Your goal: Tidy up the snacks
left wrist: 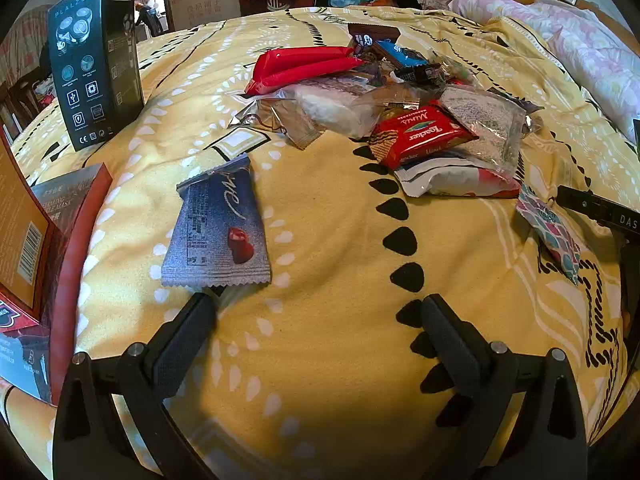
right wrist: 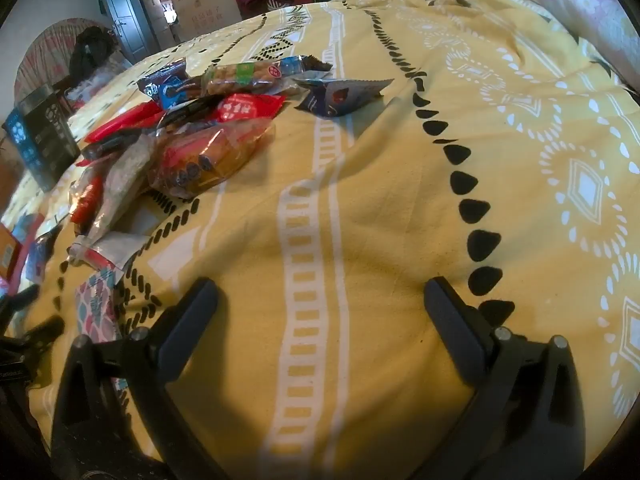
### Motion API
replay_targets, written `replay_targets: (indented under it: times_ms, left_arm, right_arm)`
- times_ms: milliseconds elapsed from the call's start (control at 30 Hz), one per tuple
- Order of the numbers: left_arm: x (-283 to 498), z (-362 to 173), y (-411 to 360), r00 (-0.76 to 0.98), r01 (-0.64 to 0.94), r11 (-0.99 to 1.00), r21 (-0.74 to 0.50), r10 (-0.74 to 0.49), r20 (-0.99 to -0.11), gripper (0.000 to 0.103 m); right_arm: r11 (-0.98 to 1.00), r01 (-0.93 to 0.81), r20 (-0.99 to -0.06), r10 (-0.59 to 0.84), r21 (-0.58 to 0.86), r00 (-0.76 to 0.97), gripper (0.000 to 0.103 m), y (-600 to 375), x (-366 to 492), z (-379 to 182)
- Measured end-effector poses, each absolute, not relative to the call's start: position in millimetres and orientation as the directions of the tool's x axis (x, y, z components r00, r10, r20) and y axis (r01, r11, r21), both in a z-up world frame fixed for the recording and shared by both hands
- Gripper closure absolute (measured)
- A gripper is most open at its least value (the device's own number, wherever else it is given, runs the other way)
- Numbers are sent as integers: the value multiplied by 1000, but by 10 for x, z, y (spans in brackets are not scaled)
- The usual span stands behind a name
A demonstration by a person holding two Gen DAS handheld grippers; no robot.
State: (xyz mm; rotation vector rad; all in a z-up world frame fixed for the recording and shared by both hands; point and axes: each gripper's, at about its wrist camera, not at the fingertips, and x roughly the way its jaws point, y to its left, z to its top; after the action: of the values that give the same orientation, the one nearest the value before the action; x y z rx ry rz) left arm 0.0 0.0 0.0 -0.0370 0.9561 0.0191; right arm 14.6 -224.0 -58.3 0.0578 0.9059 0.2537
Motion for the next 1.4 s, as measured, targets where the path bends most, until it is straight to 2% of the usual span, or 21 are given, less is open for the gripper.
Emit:
replay_targets:
  times_ms: [933, 1033, 1200, 1300, 1400]
  left_arm:
    - [0, 0, 1, 576, -33, 999, -25, -2, -818, 0]
    - [1, -1, -3, 575, -33, 999, -23, 0, -818, 0]
    - [-1, -2, -6, 573, -31, 999, -24, -2, -819, 0]
    - [-27, 24, -18, 574, -23, 999, -23, -6, -819, 0]
    - [-120, 18, -11, 582, -24, 999, -36, -16, -813, 0]
  right_arm:
    - [970, -193, -775, 237, 150, 586, 0, -2229, 153, -592]
    - [973, -191, -781, 216, 126, 586, 0, -2177, 160, -638]
    - [977, -210, -807, 87, -47, 585, 0, -1912, 57, -523]
    - [960, -279, -801, 163, -5, 576, 7, -1739, -97, -436]
    - [914, -399, -803, 295, 79, 518, 8, -1459, -273, -357]
